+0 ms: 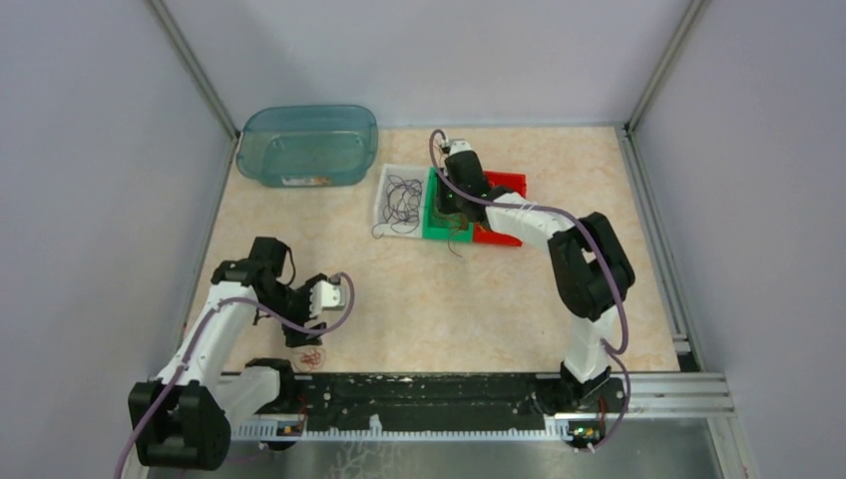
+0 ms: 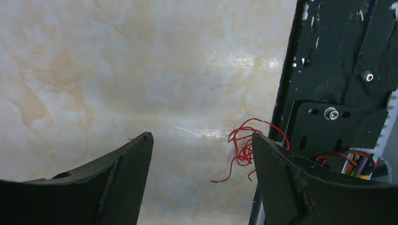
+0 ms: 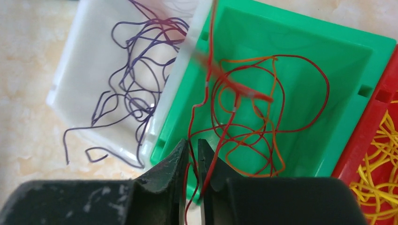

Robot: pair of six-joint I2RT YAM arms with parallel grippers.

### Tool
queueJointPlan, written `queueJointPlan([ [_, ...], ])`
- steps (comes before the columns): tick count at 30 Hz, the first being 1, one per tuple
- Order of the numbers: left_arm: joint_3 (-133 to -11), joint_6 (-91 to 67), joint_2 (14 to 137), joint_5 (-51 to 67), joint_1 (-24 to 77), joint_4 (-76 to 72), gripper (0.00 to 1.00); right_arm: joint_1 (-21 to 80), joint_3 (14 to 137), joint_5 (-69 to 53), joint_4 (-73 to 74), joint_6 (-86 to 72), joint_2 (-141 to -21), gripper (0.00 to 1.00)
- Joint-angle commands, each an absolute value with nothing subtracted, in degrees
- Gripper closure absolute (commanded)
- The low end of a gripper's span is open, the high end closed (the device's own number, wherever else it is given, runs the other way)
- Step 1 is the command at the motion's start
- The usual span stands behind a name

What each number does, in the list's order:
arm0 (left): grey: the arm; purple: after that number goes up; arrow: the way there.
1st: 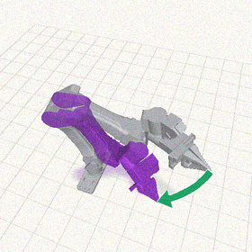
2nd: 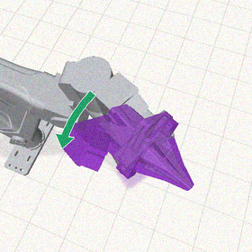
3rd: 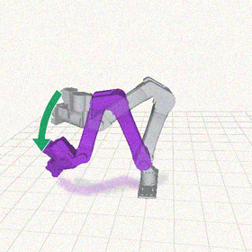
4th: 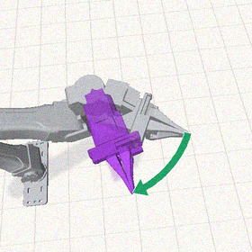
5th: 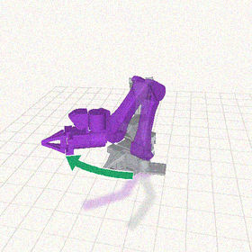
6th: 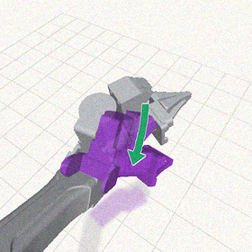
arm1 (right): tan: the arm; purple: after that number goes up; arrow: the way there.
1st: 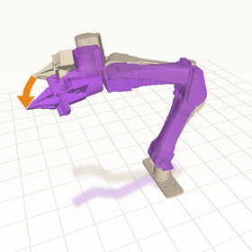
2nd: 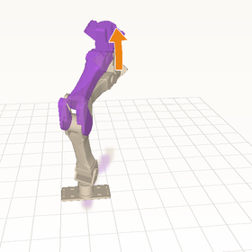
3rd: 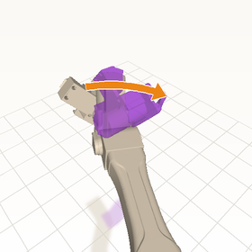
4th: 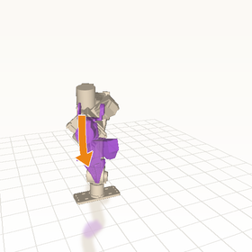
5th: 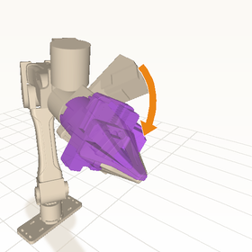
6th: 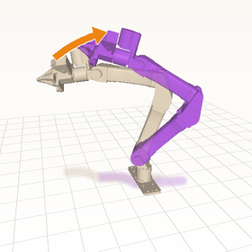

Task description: Untangle the cables

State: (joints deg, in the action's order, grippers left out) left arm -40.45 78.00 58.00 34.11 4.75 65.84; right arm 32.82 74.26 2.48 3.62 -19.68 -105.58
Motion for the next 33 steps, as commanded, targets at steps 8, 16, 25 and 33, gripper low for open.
queueJointPlan([
  [8, -31.4, 90.3, 58.0, 27.0, 4.9, 61.4, 0.31, 31.5, 79.8, 10.0, 5.1, -24.0, -105.9, 0.66],
  [16, -27.9, 91.8, 55.7, 24.2, 4.9, 54.6, 0.69, 31.5, 77.1, 9.5, 3.8, -22.8, -98.0, 0.50],
  [25, -30.7, 89.0, 53.9, 27.9, 5.0, 49.8, 1.00, 31.5, 71.3, 8.3, 0.7, -21.5, -87.7, 0.01],
  [33, -47.4, 78.4, 55.9, 44.3, 4.9, 55.4, 1.00, 31.3, 54.4, -4.3, -24.0, -25.4, -75.1, 0.01],
])
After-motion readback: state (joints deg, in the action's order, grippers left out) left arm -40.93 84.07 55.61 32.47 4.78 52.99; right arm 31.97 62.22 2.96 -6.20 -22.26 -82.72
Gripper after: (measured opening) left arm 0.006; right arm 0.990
